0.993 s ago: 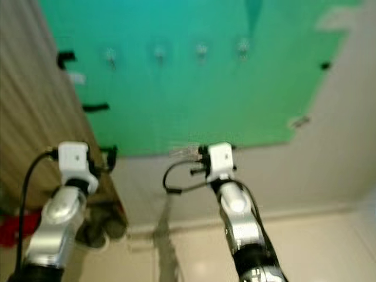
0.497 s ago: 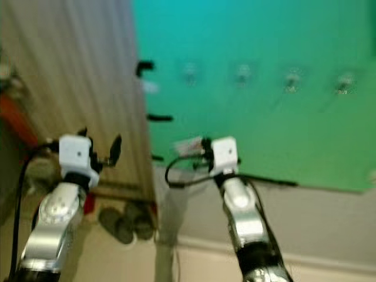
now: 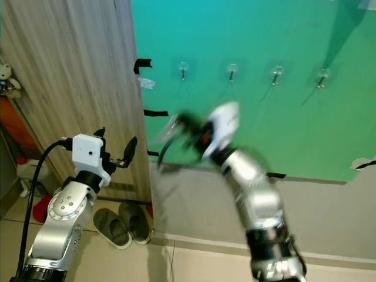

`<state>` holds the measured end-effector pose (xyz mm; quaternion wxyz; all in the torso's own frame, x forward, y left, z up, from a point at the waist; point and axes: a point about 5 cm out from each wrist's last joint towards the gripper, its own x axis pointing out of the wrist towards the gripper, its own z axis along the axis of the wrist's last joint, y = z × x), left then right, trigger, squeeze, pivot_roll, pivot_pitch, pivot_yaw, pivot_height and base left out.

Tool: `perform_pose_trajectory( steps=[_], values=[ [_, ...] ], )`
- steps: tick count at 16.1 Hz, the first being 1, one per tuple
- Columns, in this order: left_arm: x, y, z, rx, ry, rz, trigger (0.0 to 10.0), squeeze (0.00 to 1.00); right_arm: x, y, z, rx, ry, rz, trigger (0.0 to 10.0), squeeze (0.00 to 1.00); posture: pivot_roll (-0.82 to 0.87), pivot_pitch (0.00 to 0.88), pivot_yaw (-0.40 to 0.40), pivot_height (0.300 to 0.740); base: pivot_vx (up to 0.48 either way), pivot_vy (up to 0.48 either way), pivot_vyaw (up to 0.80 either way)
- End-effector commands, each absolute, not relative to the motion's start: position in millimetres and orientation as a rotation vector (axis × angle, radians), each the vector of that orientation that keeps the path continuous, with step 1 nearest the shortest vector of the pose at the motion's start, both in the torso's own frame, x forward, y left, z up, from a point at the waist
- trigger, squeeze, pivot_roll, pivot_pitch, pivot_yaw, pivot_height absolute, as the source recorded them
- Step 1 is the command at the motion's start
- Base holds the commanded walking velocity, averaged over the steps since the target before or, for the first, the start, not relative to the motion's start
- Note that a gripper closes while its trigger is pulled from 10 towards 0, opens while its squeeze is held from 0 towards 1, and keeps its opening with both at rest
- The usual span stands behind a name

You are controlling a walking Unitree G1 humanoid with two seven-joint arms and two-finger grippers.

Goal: Hang keys on a hook

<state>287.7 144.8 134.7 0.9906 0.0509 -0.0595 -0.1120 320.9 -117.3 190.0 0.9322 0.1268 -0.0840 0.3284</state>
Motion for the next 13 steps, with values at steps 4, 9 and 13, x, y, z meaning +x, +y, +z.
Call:
perform_pose_trajectory(
  steps=[4, 9, 13],
  values=[
    [289.1, 143.5, 139.3, 0.100, -0.127, -0.244, 10.0, 0.00, 315.2, -129.1, 193.4, 0.515, -0.061, 0.768, 10.0, 0.00, 0.07, 0.000, -0.021, 0.740, 0.000, 0.000, 0.00],
    [290.5, 144.9, 137.7, 0.085, -0.113, -0.238, 10.0, 0.00, 297.6, -144.1, 202.4, 0.645, 0.035, 1.029, 10.0, 0.00, 0.07, 0.000, -0.022, 0.740, 0.000, 0.000, 0.00],
    [291.0, 141.9, 137.1, 0.082, -0.113, -0.243, 10.0, 0.00, 294.7, -147.8, 209.5, 0.665, 0.059, 1.091, 10.0, 0.00, 0.07, 0.000, -0.026, 0.740, 0.000, 0.000, 0.00]
  ],
)
